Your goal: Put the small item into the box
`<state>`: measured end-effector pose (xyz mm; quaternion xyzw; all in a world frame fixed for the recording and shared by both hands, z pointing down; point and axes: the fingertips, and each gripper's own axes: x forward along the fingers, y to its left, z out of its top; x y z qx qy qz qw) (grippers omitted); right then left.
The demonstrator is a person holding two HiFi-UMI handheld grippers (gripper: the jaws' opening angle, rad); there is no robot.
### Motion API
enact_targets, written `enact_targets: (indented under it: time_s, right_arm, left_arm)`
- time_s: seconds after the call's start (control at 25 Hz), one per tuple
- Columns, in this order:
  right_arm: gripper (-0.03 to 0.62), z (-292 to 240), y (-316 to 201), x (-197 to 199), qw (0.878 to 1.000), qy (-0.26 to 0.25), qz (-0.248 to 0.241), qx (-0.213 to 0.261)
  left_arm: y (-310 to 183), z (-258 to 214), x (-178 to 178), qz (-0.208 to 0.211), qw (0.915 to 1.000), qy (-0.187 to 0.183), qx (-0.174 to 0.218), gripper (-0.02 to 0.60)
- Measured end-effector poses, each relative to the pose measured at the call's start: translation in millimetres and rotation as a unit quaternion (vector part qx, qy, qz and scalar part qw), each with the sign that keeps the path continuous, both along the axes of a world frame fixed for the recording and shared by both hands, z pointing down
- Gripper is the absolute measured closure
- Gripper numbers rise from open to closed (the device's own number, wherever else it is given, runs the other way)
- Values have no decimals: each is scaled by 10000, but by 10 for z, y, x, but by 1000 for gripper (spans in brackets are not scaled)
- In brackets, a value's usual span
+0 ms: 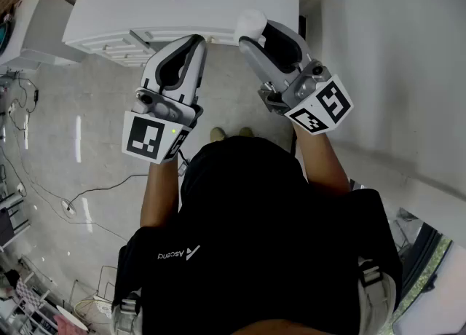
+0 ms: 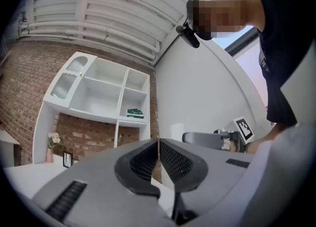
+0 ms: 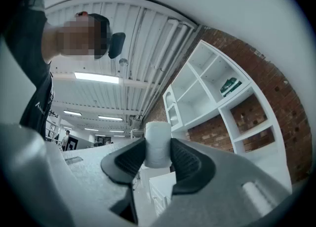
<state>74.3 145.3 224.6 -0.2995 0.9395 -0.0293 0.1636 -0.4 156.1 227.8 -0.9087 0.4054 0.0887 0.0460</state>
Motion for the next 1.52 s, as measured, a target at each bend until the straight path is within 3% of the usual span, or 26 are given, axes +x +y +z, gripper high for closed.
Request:
enact_targets:
  time_s: [0.28,0.76,1.16,1.52]
  right_arm:
    - [433,35,-37,11,9998,-129,49,-140]
    - [433,-77,-6,-77,9994,89,291,-159]
    - [433,122,-452,-734,9972,529,523,-74]
    - [433,199,-832,-711,9957,767,515,21]
  left_arm:
    - [-17,-49,-26,5,9999,127,53,574]
    - [-7,-155,-195,98,9998,138,125,574]
    - [-498,120,-920,212,9996,145,74,574]
    - [-894,162,-910,121,9999,67,81,574]
